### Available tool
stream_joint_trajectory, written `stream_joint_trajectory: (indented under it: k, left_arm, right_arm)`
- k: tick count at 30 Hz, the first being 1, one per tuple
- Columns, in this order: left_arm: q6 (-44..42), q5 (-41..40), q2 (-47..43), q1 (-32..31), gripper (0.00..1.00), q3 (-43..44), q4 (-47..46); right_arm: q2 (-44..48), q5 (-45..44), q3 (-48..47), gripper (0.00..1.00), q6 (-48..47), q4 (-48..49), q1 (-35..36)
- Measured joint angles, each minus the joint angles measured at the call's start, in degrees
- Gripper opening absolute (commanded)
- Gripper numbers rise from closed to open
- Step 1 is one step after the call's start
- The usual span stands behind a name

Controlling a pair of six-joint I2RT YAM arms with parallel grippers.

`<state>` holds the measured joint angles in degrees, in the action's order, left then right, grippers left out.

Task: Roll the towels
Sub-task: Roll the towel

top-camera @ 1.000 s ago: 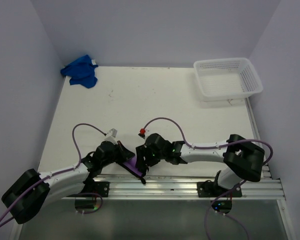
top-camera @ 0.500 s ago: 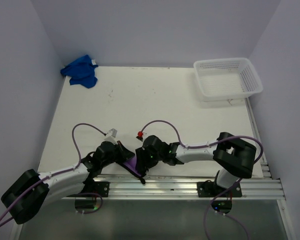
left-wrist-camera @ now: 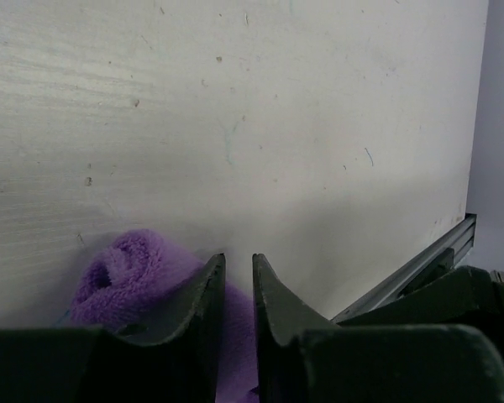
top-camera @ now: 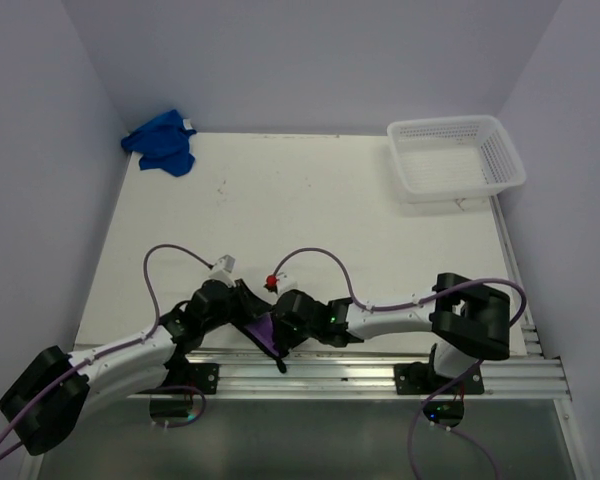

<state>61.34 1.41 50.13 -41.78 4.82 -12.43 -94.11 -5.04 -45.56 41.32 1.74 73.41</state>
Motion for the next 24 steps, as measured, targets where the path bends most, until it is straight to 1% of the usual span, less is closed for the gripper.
stream_joint_trajectory:
  k: [1, 4, 9, 13, 19, 24]
  left_arm:
    - [0.0, 0.0, -0.1, 0.0, 0.29, 0.9, 1.0]
    - [-0.7, -0.4, -0.1, 0.0, 0.34, 4.8, 5.2]
    - [-1.2, -2.1, -0.1, 0.0, 0.37, 12.6, 10.4]
    - [-1.5, -3.1, 0.8, 0.0, 0.38, 16.9, 13.1]
    - [-1.4, -3.1, 3.5, 0.0, 0.38, 18.5, 14.8]
    - [-1.4, -2.6, 5.1, 0.0, 0.38, 18.5, 15.1]
  right_arm:
    - [0.1, -1.3, -0.3, 0.13, -0.1, -0.6, 0.7]
    - [0.1, -6.9, -1.6, 0.12, -0.3, -3.6, 3.5]
    - [0.1, -16.5, -3.5, 0.13, -0.5, -8.4, 8.2]
    - [-0.7, -25.1, -6.1, 0.14, -0.4, -13.5, 11.8]
    - [-6.1, -36.0, -12.4, 0.14, 0.5, -19.8, 15.3]
    - [-10.3, -41.9, -16.5, 0.15, 2.3, -25.1, 16.0]
